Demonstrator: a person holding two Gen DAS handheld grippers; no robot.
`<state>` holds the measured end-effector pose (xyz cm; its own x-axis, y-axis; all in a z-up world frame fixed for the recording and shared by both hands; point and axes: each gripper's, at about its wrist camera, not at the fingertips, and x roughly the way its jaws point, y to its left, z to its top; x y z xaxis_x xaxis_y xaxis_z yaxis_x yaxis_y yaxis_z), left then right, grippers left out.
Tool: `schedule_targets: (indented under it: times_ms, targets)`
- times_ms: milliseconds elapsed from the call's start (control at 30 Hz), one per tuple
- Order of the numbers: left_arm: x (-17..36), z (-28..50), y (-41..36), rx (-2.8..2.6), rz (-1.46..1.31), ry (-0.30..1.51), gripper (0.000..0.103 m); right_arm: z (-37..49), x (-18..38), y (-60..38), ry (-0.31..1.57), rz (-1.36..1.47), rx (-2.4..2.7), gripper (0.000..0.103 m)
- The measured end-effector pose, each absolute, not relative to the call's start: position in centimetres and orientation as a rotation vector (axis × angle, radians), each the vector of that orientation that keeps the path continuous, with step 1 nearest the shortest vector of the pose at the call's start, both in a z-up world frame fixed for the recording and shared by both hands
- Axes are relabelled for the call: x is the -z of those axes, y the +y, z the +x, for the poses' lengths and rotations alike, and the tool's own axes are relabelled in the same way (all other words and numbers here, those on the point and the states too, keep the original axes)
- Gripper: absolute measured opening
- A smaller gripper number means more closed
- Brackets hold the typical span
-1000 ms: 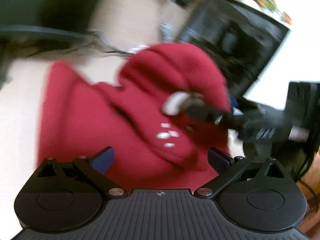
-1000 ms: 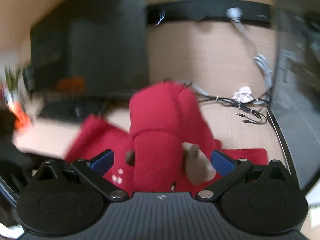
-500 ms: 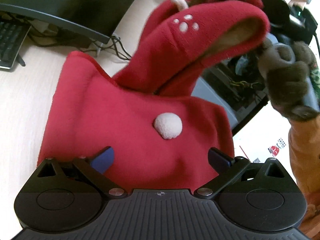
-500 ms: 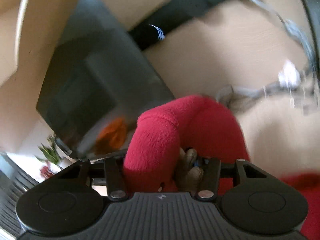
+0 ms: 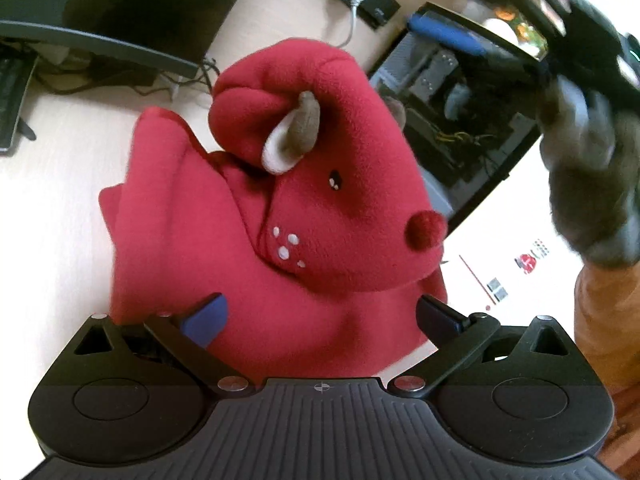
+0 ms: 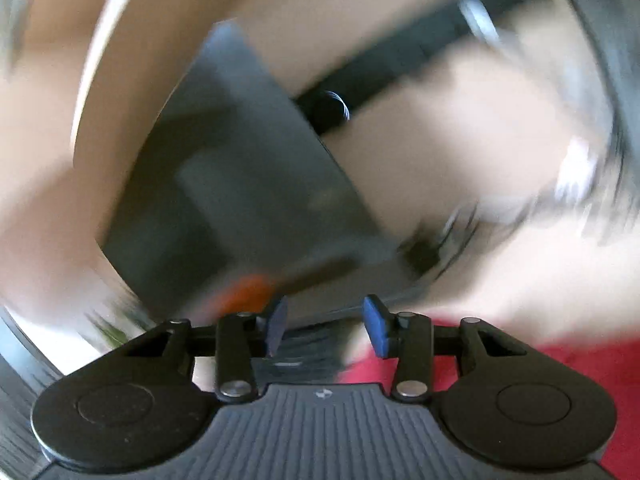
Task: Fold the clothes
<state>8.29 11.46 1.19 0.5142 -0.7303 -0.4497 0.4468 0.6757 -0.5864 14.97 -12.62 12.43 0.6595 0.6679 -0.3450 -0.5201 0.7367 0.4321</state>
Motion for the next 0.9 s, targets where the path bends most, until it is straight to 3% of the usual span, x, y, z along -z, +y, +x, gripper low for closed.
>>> schedule_targets:
  times_ms: [33,100,233,367,433,500,533,567,633,700,800,900]
  targets:
    - [-1.6,8.4,12.0,0.744,-0.452,0.727,0.102,14.0,-12.1,-12.7,0.483,0.229,-0.664,0.063]
    - [-2.7,8.6,13.5,0.746,-0.533,0.693,0.102,11.7,-10.8,-13.3,0.458,0.104,-0.621,0.087]
    - [-5.3,10.5,15.1,0.71,-0.693,0.648,0.102,8.0,-7.0,-15.2,0.553,0.029,-0.593,0.094]
    - [-7.1,15.2,13.9,0.576,-0.768,0.713,0.102,7.3,-2.6,-17.0,0.765,0.357,-0.684,0.095]
    - [-7.1,17.6,12.8,0.482,-0.78,0.761,0.102,8.5,-1.2,-17.2,0.799,0.498,-0.692,0.088]
    - [-6.6,19.8,11.7,0.403,-0.766,0.791,0.098,9.7,0.1,-17.4,0.822,0.629,-0.695,0.061]
    - [-6.3,20.5,11.3,0.379,-0.759,0.8,0.093,9.9,0.1,-17.3,0.819,0.63,-0.7,0.053]
    - [-6.1,21.0,11.1,0.369,-0.756,0.806,0.073,10.0,-0.1,-17.2,0.812,0.611,-0.707,0.043]
    - [-6.0,21.4,10.9,0.355,-0.747,0.804,0.067,10.3,-0.4,-16.9,0.796,0.572,-0.72,0.037]
    - [-6.1,21.7,10.7,0.346,-0.732,0.797,0.051,10.1,-1.2,-16.7,0.764,0.499,-0.756,0.031]
    - [-6.9,21.3,10.6,0.328,-0.691,0.776,0.034,10.6,-2.0,-16.7,0.74,0.441,-0.802,0.027]
    - [-8.1,20.9,10.2,0.309,-0.667,0.748,0.03,11.4,-2.9,-17.0,0.726,0.398,-0.845,0.026]
